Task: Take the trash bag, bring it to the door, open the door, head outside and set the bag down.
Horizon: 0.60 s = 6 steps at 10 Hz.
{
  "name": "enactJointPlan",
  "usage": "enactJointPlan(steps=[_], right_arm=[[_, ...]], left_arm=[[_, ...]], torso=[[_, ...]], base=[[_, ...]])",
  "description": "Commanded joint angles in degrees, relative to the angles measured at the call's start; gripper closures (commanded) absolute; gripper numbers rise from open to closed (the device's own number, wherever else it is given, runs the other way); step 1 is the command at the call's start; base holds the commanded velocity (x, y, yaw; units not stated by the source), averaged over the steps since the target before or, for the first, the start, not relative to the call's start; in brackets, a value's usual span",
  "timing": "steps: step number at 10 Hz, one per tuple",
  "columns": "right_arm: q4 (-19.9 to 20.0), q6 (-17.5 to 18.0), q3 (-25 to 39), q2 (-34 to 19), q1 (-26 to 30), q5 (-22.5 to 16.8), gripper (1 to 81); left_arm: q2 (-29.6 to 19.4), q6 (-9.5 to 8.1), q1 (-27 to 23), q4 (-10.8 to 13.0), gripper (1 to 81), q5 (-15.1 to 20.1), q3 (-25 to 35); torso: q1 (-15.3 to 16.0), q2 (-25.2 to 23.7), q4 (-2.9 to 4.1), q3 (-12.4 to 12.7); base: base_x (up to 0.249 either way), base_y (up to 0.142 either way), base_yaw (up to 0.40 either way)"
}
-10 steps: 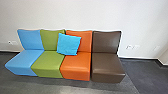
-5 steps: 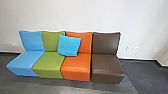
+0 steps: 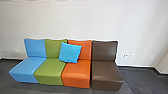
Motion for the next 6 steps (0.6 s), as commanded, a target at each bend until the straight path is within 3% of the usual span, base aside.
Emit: enactJointPlan(steps=[1, 5, 6], right_arm=[[0.1, -0.4, -1.6, -0.3, 1.0, -4.4, 1.0], [-0.4, -0.5, -2.3, 1.1, 0.6, -4.4, 1.0], [-0.6, -0.5, -2.7, 1.4, 0.6, -4.4, 1.0]], left_arm=[[0.0, 0.99, -1.8, 0.1, 81.1, 5.3, 0.3], [0.3, 1.69, -1.3, 0.0, 81.1, 5.3, 0.2], [0.3, 1.78, -1.3, 0.0, 81.1, 5.3, 0.0]], torso=[[-3.5, 5.5, 0.0, 5.5], [-8.7, 13.2, 0.0, 13.4], [-10.0, 15.1, 0.0, 9.7]], base=[[0.0, 0.0, 0.0], [0.0, 0.0, 0.0], [0.0, 0.0, 0.0]])
